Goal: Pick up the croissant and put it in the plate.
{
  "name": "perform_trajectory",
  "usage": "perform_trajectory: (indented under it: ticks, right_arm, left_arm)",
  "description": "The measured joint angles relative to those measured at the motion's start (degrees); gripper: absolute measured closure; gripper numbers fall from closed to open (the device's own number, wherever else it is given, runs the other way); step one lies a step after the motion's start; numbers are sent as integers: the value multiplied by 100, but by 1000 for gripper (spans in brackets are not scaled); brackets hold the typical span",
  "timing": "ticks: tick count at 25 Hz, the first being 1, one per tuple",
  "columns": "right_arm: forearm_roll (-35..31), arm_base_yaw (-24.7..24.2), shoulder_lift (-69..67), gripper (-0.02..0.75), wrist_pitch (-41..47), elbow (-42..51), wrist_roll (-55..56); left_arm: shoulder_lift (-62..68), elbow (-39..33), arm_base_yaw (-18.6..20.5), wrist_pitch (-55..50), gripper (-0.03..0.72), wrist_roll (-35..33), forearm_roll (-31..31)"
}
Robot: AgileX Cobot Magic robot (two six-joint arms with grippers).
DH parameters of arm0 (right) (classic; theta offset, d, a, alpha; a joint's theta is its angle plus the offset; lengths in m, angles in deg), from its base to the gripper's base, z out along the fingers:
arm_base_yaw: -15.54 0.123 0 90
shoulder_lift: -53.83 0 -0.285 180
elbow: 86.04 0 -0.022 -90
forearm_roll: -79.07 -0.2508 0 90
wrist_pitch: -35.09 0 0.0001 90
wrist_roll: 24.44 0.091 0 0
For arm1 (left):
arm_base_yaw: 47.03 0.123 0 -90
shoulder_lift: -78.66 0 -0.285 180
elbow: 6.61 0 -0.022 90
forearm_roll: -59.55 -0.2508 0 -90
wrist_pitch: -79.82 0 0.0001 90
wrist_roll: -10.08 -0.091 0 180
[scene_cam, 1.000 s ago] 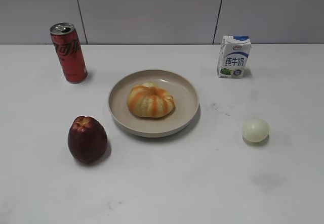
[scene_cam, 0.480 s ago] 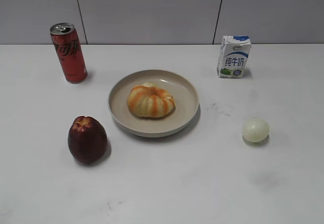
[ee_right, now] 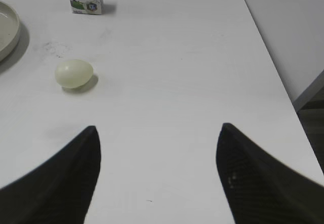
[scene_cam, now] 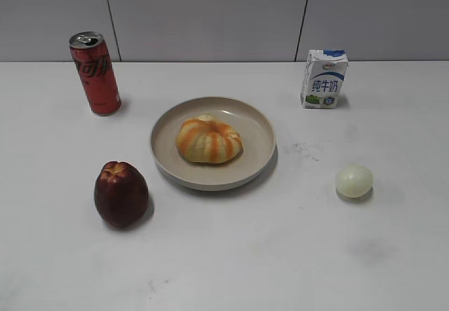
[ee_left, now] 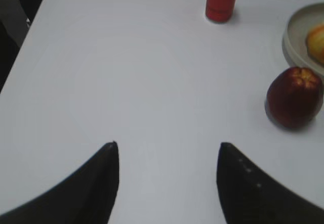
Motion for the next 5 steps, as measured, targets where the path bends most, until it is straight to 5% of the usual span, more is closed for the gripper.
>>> perform_trajectory:
  ticks: [5]
  right_arm:
    - [-7, 0, 0, 197, 0, 0, 0]
  left_arm:
    - [-500, 0, 19, -1, 307, 0, 4]
